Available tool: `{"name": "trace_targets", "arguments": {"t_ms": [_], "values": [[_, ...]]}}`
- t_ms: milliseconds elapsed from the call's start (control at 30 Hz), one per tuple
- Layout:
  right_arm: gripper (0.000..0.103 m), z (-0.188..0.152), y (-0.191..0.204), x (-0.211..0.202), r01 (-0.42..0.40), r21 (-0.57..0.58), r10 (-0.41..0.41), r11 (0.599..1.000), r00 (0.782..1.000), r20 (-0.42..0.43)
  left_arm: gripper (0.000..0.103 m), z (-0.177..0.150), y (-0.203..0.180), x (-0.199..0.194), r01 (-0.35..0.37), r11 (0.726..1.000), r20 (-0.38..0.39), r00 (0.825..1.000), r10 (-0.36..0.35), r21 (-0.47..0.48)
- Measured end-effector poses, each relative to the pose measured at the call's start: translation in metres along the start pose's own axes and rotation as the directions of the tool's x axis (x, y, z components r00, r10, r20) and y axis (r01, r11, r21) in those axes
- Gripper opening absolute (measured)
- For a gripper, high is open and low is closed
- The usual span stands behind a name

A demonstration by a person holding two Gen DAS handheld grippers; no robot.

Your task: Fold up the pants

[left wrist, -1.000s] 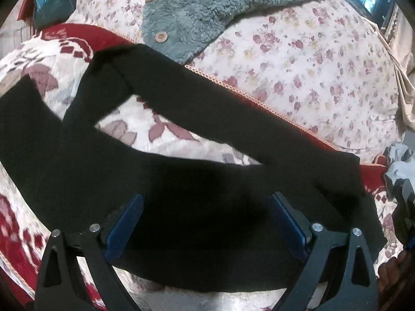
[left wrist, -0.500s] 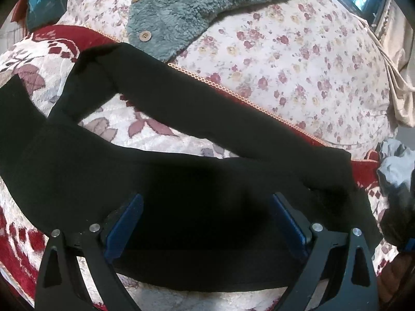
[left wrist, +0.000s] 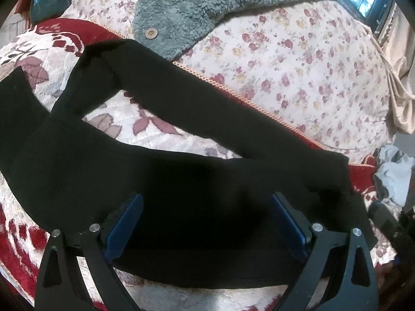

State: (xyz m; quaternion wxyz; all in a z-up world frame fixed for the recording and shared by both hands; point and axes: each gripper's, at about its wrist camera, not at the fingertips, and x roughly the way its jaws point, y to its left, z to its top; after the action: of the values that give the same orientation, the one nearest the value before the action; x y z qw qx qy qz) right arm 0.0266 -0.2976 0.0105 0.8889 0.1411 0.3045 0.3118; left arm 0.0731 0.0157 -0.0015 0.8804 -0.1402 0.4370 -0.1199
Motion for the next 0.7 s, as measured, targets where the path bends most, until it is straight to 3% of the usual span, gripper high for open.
{"name": "trace_targets", "arguments": {"t_ms": [133, 200, 233, 333, 400, 467, 533, 600, 700], "values": [[0.007, -0.004, -0.003, -0.002, 0.012, 0.009, -0.012, 1.0, 1.0, 0.005, 0.097, 0.0, -0.006, -0.005, -0.002, 1.0, 0.011, 1.0, 0.002, 0.031], [0.003, -0.001, -0.006, -0.003, -0.107, 0.054, 0.106, 0.993, 0.994, 0.01, 0.097, -0.002, -0.006, -0.001, -0.029, 0.999, 0.006, 1.0, 0.029, 0.046], [0.002, 0.0, -0.006, -0.005, -0.115, 0.062, 0.115, 0.991, 0.993, 0.01, 0.097, -0.003, -0.004, 0.004, -0.043, 0.998, -0.004, 0.999, 0.043, 0.045], [0.002, 0.002, 0.001, -0.004, -0.051, 0.004, 0.051, 0.999, 0.999, 0.011, 0.097, 0.002, 0.0, 0.021, -0.136, 0.988, 0.036, 0.99, 0.133, 0.072], [0.006, 0.005, -0.003, -0.007, -0.001, 0.027, -0.001, 1.0, 0.999, 0.053, 0.097, 0.009, -0.002, 0.033, -0.165, 0.979, 0.093, 0.984, 0.154, 0.117], [0.006, 0.011, -0.014, -0.01, 0.084, 0.104, -0.093, 0.991, 0.992, 0.085, 0.097, 0.009, -0.005, 0.052, -0.203, 0.963, 0.071, 0.979, 0.193, 0.177], [0.006, 0.012, -0.026, -0.016, 0.039, 0.177, -0.061, 0.983, 0.991, 0.121, 0.097, 0.005, -0.004, 0.074, -0.251, 0.948, -0.016, 0.966, 0.259, 0.198], [0.007, 0.012, -0.039, -0.023, -0.038, 0.256, -0.009, 0.966, 0.984, 0.179, 0.102, 0.004, -0.002, 0.074, -0.264, 0.945, -0.007, 0.963, 0.271, 0.195], [0.007, 0.015, -0.041, -0.024, -0.046, 0.287, -0.009, 0.957, 0.983, 0.186, 0.103, 0.0, 0.004, 0.07, -0.266, 0.947, -0.006, 0.962, 0.271, 0.179]]}}
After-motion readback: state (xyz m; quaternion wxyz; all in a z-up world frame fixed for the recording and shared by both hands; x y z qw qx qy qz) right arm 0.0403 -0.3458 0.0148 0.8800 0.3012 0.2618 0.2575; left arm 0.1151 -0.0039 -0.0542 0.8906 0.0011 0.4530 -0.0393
